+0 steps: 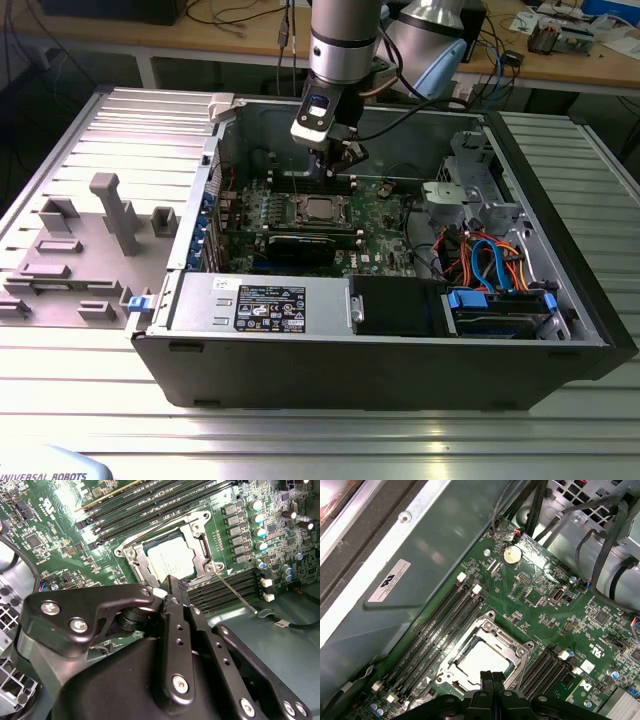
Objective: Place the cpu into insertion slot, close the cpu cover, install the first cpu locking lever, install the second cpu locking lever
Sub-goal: 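Install the first cpu locking lever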
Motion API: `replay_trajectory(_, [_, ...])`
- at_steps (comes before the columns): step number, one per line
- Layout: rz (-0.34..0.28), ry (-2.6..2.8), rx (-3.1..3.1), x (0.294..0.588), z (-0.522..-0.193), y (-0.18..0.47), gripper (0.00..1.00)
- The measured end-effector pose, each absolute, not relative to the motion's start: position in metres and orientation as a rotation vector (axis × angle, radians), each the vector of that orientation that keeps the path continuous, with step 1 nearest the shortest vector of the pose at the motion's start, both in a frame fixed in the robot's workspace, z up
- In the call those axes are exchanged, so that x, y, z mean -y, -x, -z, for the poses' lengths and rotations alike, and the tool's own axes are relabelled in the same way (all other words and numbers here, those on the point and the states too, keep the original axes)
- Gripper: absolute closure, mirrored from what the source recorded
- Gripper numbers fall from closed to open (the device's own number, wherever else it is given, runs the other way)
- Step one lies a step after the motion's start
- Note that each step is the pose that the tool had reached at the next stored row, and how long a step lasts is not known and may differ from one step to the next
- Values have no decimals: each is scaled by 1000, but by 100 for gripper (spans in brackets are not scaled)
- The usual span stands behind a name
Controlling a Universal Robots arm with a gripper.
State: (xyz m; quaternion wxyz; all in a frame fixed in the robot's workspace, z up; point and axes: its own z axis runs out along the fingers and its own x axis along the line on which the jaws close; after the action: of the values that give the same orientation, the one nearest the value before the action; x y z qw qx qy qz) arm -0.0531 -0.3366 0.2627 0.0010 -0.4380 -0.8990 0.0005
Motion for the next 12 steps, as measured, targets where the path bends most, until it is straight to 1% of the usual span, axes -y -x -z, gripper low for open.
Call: replay_trajectory(12, [-2,1360,2830,337,-263,53,89])
